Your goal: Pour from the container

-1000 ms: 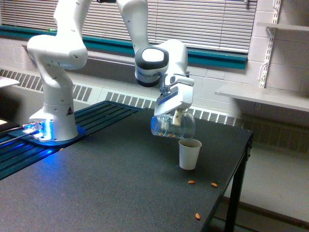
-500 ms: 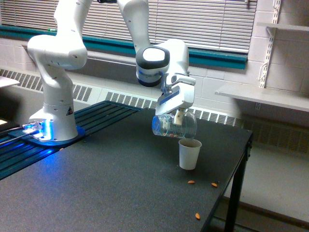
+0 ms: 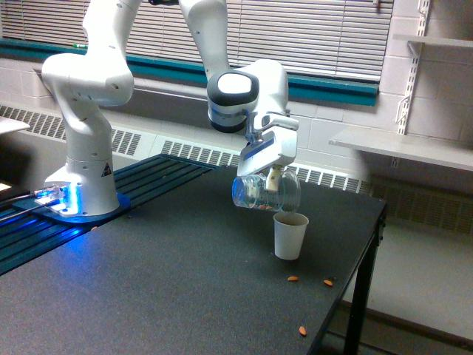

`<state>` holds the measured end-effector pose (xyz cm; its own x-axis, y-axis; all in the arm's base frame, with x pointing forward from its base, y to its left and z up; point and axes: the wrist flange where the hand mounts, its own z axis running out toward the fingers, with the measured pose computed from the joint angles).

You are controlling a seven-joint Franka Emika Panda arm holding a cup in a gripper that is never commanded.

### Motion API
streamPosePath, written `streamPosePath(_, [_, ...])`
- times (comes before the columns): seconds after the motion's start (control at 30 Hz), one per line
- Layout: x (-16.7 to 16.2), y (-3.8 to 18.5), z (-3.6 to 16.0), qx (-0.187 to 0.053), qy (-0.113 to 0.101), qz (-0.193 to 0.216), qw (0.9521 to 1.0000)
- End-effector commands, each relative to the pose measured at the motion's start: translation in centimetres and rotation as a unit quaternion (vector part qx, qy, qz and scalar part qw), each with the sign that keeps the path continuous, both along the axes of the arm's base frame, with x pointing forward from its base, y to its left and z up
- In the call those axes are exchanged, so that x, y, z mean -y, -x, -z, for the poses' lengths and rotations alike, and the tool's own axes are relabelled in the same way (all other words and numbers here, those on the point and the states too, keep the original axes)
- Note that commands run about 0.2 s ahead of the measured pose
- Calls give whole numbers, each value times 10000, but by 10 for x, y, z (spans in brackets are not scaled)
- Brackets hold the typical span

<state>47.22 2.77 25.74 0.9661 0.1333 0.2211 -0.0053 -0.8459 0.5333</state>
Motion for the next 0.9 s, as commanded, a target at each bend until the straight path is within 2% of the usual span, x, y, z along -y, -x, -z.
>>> streamPosePath(0.03, [7,-2,-6,73,70,-13,9999])
streamPosePath(0.1, [4,0,-3,58,147,-102,9998])
streamPosePath(0.17, [1,7,4,-147,74,-176,9997])
streamPosePath(0.2, [1,7,4,-172,26,-178,9997])
streamPosePath(0.3, [7,-1,-7,118,80,-15,9999])
streamPosePath(0.37, [5,1,-3,60,136,-100,9998])
streamPosePath(0.43, [3,4,0,-61,58,-144,9999])
streamPosePath(0.53, [10,-6,-13,271,95,34,9996])
streamPosePath(0.57, [8,-6,-12,267,147,-35,9995])
streamPosePath(0.6, [3,-1,-5,137,170,-166,9996])
streamPosePath(0.67, [0,7,2,-86,67,-247,9996])
streamPosePath(0.7, [1,6,0,-46,33,-200,9998])
streamPosePath(0.77, [7,-2,-10,234,85,-20,9997])
streamPosePath(0.8, [4,-3,-9,248,150,-96,9995])
streamPosePath(0.83, [0,2,-3,130,174,-225,9995])
streamPosePath(0.9, [-4,11,6,-129,63,-317,9994])
